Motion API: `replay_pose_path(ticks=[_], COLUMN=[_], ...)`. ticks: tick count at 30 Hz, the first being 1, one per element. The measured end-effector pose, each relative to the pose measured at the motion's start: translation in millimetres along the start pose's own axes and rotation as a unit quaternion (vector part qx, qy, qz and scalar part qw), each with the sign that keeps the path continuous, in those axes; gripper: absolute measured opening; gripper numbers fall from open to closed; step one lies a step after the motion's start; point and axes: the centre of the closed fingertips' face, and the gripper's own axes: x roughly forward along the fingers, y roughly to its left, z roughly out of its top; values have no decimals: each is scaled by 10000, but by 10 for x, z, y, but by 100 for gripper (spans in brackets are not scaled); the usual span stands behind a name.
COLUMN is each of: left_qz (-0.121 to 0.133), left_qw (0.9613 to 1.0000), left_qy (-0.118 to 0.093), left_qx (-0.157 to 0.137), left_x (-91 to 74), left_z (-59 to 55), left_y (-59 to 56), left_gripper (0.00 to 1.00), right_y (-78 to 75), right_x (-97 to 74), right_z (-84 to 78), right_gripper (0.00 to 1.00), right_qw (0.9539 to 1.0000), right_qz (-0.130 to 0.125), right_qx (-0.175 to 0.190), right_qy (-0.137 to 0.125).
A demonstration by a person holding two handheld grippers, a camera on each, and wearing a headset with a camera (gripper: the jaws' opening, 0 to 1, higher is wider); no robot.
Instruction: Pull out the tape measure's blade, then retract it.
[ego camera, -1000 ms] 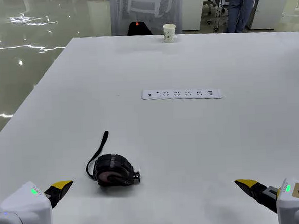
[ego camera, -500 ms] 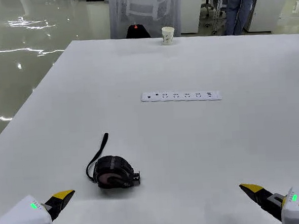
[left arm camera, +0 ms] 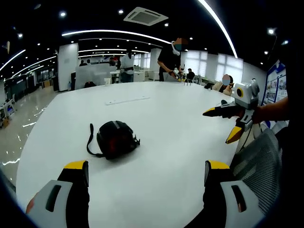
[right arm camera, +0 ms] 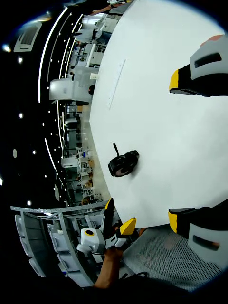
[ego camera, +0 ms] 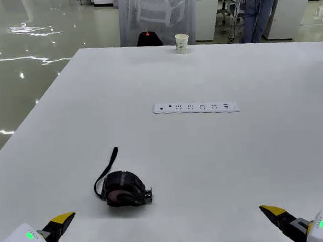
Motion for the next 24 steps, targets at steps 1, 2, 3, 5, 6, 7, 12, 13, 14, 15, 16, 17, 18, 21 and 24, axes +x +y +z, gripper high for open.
replay_pose_path(ticks=[1, 2, 3, 5, 6, 7, 12, 13, 14, 15, 16, 17, 18, 21, 24], left_qz=[28, 31, 24, 7, -12, -36, -98, -106, -120, -132, -121, -78, -100, -109, -133], left_qw=[10000, 10000, 10000, 10000, 10000, 10000, 9999, 9999, 9999, 9999, 9999, 9999, 9999, 9999, 9999], left_qy=[-24, -19, -6, -1, 4, 21, 22, 24, 31, 39, 40, 9, 16, 2, -3], left_qx=[6, 21, 27, 39, 49, 51, 53, 54, 56, 43, 41, 82, 57, 42, 34], left_x=[-3, -4, -5, -4, -2, 2, 11, 12, 14, 16, 16, 15, 15, 15, 16], left_z=[9, 10, 9, 12, 13, 11, 21, 21, 18, 15, 14, 25, 25, 37, 45], left_y=[10, 13, 13, 13, 11, 7, -12, -16, -19, -23, -20, -6, -12, -12, -19], left_gripper=[99, 99, 99, 99, 99, 99, 99, 99, 99, 99, 99, 99, 99, 99, 99], right_y=[6, 7, 6, 1, -2, -12, -31, -32, -32, -33, -35, -37, -37, -30, -28], right_x=[-3, -2, -1, -4, -4, -6, -26, -31, -34, -35, -37, -39, -40, -48, -53], right_z=[-3, -5, -4, 4, 7, 5, 8, 7, 5, 2, -2, -6, -6, -8, -7], right_gripper=[99, 99, 99, 99, 99, 99, 99, 99, 99, 99, 99, 99, 99, 99, 99], right_qw=[10000, 10000, 10000, 10000, 10000, 10000, 10000, 10000, 10000, 10000, 10000, 10000, 10000, 10000, 10000], right_qz=[4, 4, 4, -4, -5, -10, -34, -37, -38, -39, -43, -42, -39, -37, -39], right_qx=[2, 7, 9, 10, 14, 12, 21, 20, 20, 19, 17, 19, 22, 24, 12], right_qy=[11, 13, 13, 3, -1, -1, -13, -12, -9, -4, 1, 3, 1, 10, 13])
